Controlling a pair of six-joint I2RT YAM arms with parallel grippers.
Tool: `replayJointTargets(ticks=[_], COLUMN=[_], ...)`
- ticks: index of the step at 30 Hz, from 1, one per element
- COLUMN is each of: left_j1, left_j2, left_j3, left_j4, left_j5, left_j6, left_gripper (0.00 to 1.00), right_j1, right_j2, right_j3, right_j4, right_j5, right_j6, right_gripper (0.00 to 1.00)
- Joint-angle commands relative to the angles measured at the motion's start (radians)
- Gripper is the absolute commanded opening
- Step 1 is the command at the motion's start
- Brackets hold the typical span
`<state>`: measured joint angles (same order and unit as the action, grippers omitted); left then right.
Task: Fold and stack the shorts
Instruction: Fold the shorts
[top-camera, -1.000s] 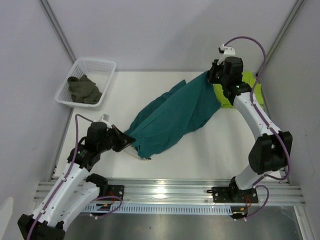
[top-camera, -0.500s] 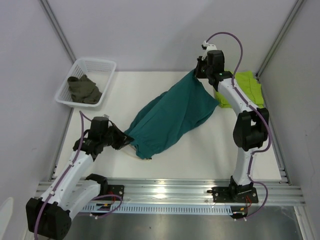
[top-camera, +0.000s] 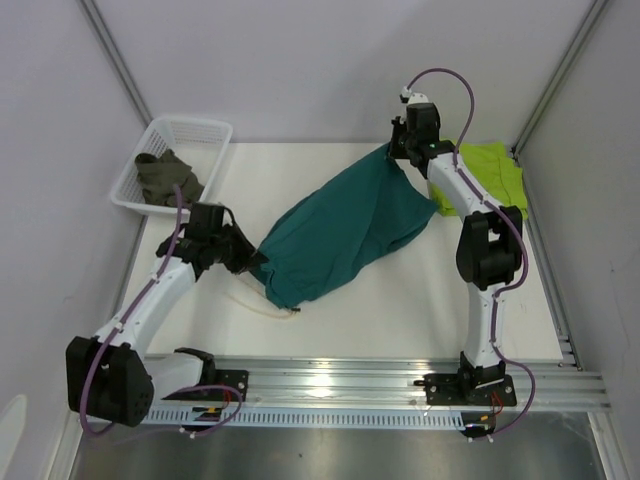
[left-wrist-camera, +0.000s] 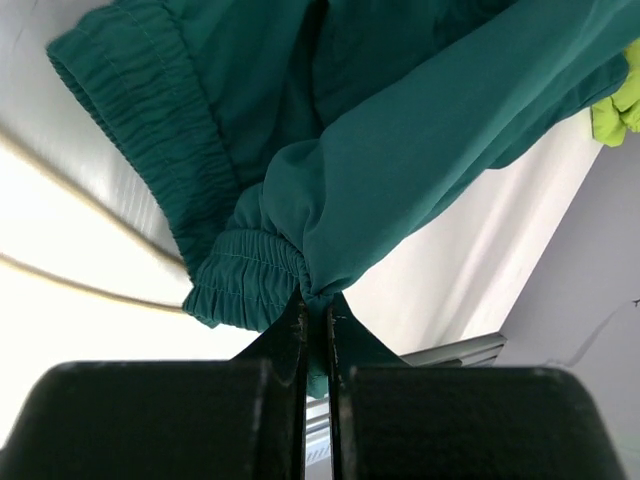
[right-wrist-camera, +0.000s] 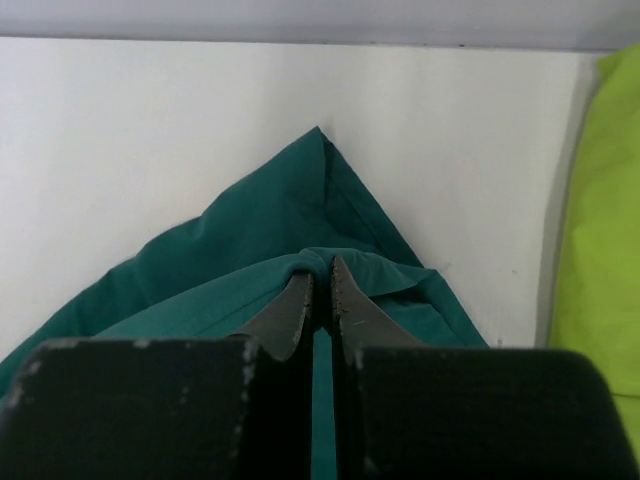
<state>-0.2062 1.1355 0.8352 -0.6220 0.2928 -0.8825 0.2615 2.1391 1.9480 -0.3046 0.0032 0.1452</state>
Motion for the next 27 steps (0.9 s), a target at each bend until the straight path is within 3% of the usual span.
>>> replayJointTargets(ticks=[1, 8, 27], left_j1=[0.011, 0.017, 0.065], left_j2=[0.038, 0.199, 0.322], left_j3=[0.077, 0.119, 0.179], left_j4=[0.002, -0.010, -0.025], left_j5=[-0.011, 0.029, 0.000], left_j6=[0.079, 0.082, 0.122], left_gripper=[0.00, 0.01, 0.04], right_j1=[-0.007, -0.027, -0.038], right_j2=[-0.099, -0.079, 0.122], right_j3=[-0.040, 0.018, 0.213], right_j4=[0.074, 0.047, 0.013], right_j5=[0.098, 0.077, 0.047], right_j6=[0.008, 0.010, 0.005], right_gripper=[0.00, 0.00, 0.00])
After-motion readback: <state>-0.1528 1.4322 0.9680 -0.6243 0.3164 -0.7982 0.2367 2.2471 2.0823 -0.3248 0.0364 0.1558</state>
